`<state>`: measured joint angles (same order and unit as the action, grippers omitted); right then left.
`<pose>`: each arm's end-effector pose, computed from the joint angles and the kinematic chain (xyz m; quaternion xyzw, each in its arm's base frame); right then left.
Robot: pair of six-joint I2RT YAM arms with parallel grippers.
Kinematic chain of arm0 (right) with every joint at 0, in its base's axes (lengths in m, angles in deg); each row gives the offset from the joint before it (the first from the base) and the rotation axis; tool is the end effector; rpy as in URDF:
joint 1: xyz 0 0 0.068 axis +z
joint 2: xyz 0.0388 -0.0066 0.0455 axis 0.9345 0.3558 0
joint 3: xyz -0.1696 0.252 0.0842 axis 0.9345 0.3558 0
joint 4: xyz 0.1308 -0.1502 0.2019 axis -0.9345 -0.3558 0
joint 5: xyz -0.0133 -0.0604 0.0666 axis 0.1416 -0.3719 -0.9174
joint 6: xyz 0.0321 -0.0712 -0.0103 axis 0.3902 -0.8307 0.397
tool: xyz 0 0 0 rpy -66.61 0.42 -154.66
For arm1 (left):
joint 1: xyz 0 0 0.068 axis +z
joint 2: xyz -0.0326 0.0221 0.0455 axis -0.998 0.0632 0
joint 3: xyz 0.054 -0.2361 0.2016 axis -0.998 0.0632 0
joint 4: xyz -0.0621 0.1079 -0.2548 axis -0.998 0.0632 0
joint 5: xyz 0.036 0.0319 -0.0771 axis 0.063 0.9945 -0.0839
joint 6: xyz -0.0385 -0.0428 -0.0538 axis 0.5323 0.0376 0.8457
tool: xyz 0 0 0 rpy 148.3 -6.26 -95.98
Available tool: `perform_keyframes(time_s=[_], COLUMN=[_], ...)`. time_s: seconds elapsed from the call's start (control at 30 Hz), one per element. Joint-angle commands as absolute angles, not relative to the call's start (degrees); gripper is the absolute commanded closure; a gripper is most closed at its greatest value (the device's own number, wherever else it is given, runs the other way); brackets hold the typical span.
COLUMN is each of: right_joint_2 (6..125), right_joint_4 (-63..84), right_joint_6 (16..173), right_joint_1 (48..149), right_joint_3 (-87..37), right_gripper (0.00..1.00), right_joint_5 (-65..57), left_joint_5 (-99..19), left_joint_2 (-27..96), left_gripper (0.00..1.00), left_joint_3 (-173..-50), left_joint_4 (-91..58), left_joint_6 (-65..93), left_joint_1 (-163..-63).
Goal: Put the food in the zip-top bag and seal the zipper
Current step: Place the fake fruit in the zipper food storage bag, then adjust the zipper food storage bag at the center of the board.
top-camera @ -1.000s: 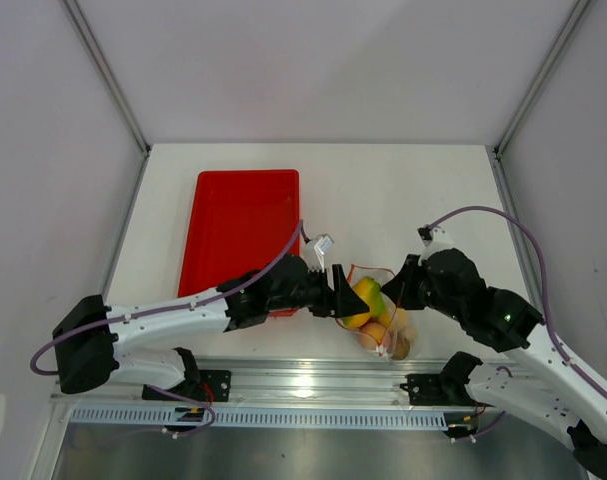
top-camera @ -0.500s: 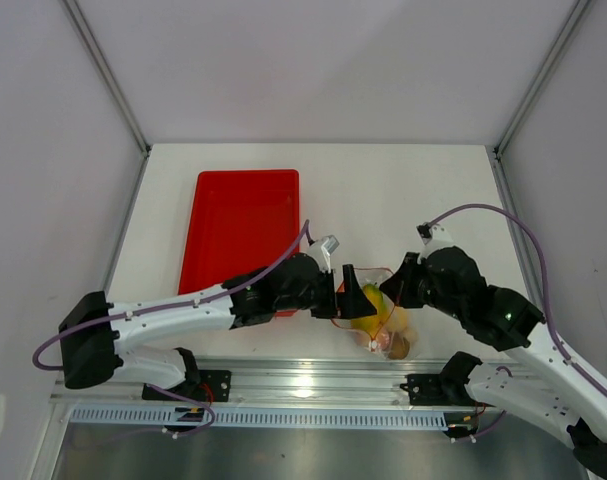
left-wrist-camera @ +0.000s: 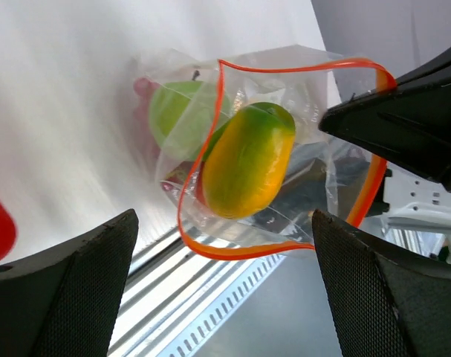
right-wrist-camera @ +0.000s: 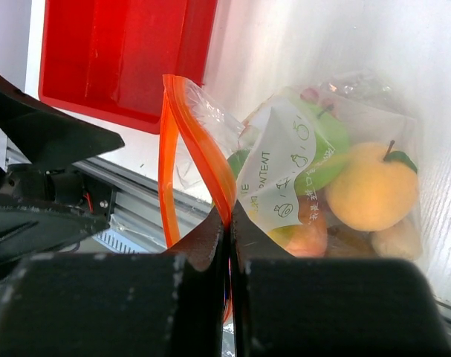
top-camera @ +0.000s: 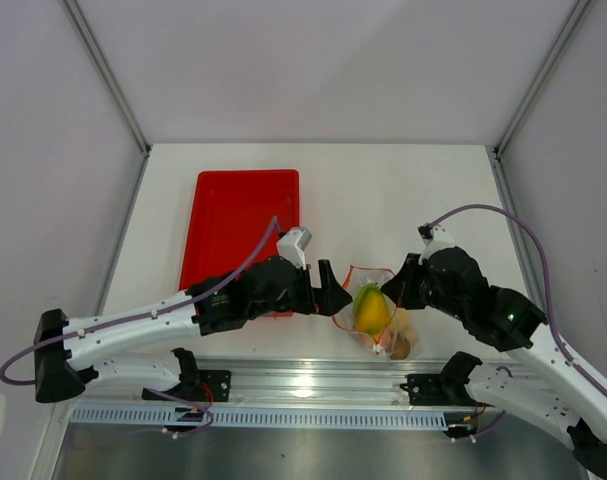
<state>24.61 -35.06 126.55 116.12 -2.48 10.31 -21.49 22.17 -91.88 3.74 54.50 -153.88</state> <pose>0.1097 0.1064 0.3515 -0.0372 0.8801 0.2843 0.3784 0.1180 -0.2531 0.3290 0.0717 0.8556 -0.3975 0.3238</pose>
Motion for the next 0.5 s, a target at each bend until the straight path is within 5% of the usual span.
perform_keyframes(time_s=[0.0, 0.33, 0.47], right_joint_2=[24.3, 25.0, 25.5], right_joint_4=[-34.6, -35.0, -35.2], right_joint_6=[125.3, 123.3, 122.5], right_joint_1=[116.0, 116.0, 116.0], right_joint_3=[-4.7, -5.1, -5.7], right_gripper=[1.00, 1.00, 1.00], right_joint_5=[8.6, 5.4, 5.5], left_joint_5=[-17.3, -23.8, -26.9], left_joint_2=[21.3, 35.5, 39.1], left_gripper=[0.02, 0.21, 0.56], left_joint_3=[-90.5, -97.6, -99.4], left_joint_4=[5.9, 2.8, 1.1], left_joint_6=[51.8, 48.0, 47.9], left_joint_1=[-153.6, -152.4, -151.7])
